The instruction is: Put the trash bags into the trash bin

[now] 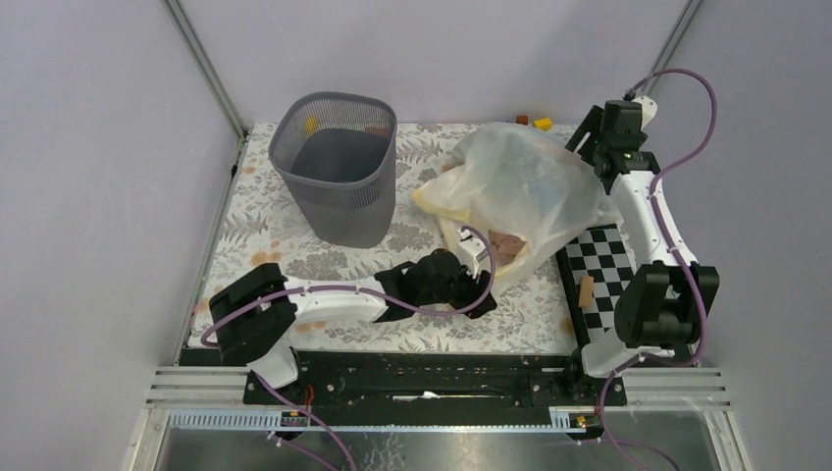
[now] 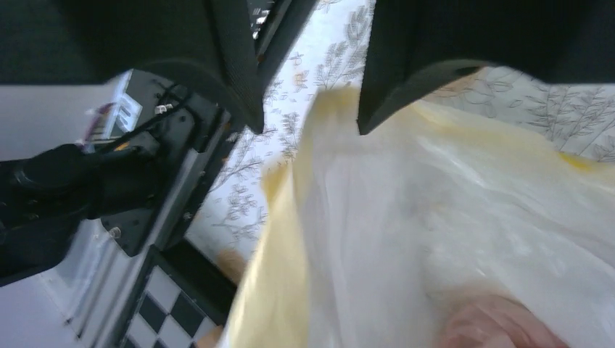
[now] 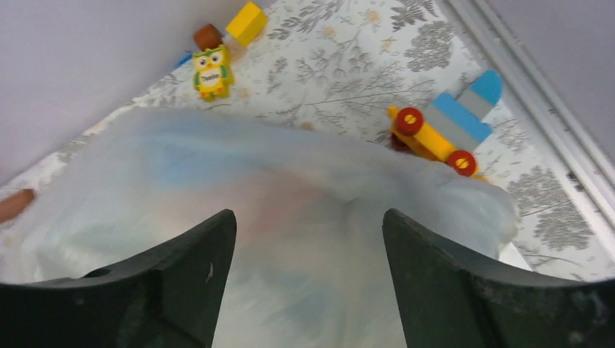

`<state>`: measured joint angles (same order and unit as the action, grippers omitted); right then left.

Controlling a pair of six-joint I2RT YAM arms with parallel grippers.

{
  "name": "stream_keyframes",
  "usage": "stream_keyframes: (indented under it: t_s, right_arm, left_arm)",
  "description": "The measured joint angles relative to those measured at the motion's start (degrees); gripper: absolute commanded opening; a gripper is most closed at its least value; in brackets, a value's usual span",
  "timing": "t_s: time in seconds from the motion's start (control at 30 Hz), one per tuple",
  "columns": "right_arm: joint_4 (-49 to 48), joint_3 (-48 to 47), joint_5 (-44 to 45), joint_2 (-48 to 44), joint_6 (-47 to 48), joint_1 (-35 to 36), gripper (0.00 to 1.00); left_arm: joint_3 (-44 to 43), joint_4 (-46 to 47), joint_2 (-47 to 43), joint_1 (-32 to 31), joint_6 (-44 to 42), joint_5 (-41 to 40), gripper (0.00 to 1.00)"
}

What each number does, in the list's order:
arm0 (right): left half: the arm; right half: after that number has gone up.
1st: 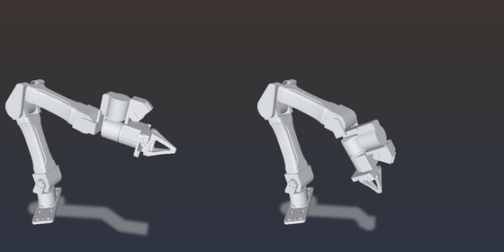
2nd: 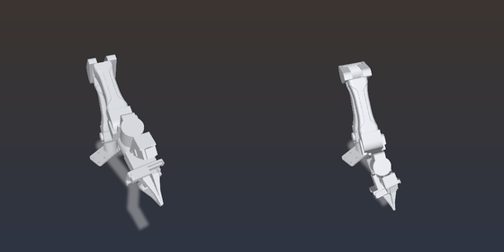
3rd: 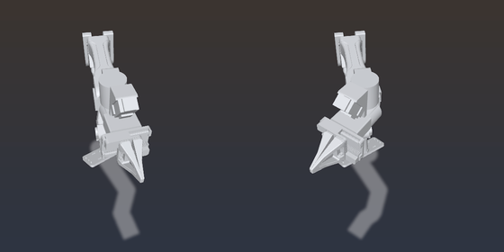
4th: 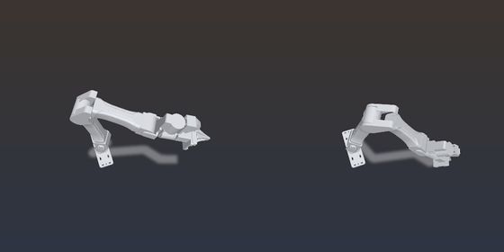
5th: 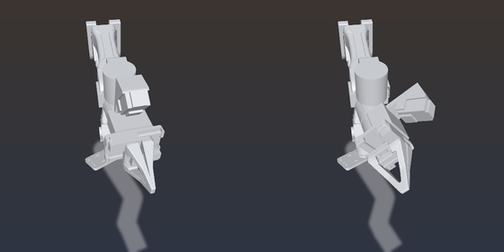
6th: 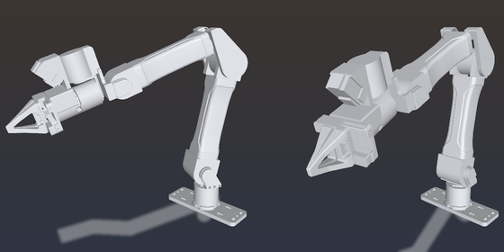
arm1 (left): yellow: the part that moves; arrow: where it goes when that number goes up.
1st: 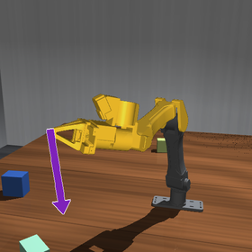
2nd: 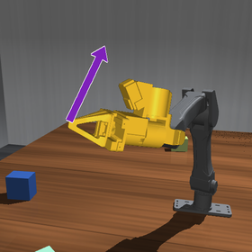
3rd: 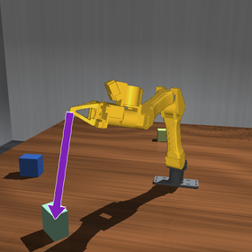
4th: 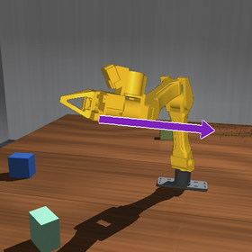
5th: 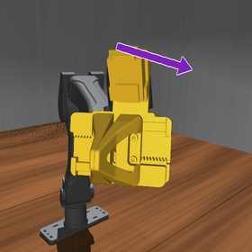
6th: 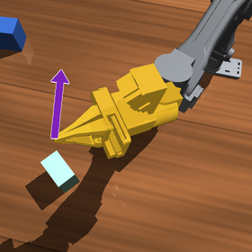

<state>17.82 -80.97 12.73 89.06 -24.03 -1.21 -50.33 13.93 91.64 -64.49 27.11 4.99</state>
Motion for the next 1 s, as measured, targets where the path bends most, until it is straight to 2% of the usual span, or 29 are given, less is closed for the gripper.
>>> stream_keyframes:
  t_s: [0.1,0.17,0.33,0.5,0.63,0.8,1.0]
  right_arm:
    - [1.1,-0.8,-0.4,0.6,4.1,-1.3,0.88]
    - [1.2,1.3,-1.9,-1.4,6.3,-1.0,0.88]
    - [2.8,8.9,-6.9,-11.5,10.6,1.0,0.89]
    - [4.8,10.2,-5.0,-18.0,13.2,11.2,0.95]
    - [6.5,13.2,-4.3,-21.3,13.6,16.7,0.93]
    - [11.0,18.6,-4.3,-26.2,13.2,17.2,0.93]
    - [14.4,23.8,-5.6,-33.4,12.8,17.2,0.91]
  left_arm:
    - [0.2,1.5,-0.2,-0.4,-0.1,1.0,0.81]
    - [1.1,1.6,-1.5,-0.5,-0.3,0.7,0.83]
    - [6.0,-2.1,-10.8,-0.3,0.1,-2.6,0.83]
    - [8.2,-3.0,-17.1,4.5,2.0,-2.8,0.78]
    - [8.0,-2.7,-15.0,9.1,3.1,-1.2,0.73]
    - [5.1,-1.0,-8.4,9.3,2.2,1.6,0.70]
    - [0.1,3.6,-1.0,9.2,0.5,5.3,0.59]
